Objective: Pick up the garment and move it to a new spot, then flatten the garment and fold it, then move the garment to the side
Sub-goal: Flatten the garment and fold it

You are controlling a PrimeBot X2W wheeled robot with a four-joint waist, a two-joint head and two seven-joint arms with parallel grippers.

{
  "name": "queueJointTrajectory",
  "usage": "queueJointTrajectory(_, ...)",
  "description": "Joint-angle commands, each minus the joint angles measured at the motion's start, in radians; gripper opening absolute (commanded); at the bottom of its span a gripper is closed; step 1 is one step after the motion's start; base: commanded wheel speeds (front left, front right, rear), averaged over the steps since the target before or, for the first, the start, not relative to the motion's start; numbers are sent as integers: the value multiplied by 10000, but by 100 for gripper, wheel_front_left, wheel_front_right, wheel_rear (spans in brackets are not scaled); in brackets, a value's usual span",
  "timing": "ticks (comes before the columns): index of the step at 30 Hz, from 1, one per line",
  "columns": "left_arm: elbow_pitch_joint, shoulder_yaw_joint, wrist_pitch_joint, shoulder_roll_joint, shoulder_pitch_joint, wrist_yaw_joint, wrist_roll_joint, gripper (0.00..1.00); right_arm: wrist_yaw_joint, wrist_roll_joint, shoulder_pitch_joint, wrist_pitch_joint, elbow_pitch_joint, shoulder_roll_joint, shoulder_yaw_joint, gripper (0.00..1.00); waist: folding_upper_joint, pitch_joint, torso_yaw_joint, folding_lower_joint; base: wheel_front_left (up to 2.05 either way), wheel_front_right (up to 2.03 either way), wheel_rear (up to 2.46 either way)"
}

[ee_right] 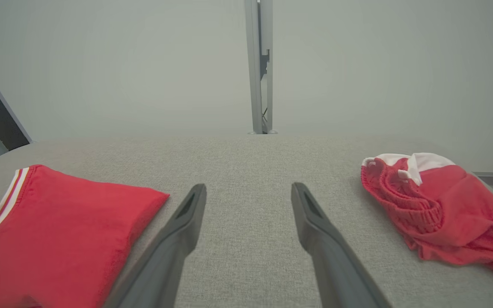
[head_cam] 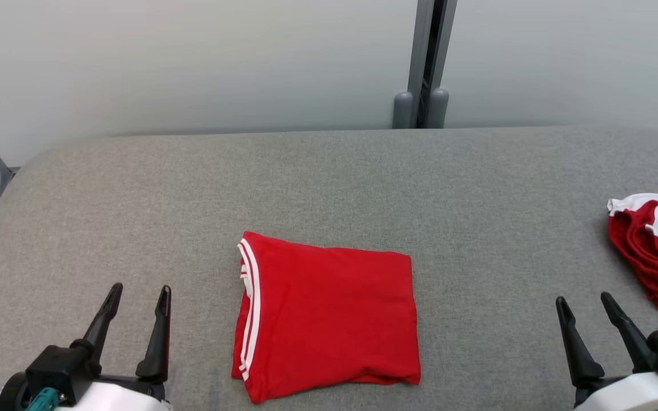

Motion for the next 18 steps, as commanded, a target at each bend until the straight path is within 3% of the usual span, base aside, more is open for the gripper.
queueJointTrajectory(1,-52,-2,40,58,122,73,-37,100,-5,-24,157,49,-113,-26,-37,100,-1,-116,11,1,0,0,0)
queueJointTrajectory(18,-501,-105,652,223,620,255,-164,100,-5,-52,874,469,-1057,246,-374,100,-1,-500,-94,1,0,0,0)
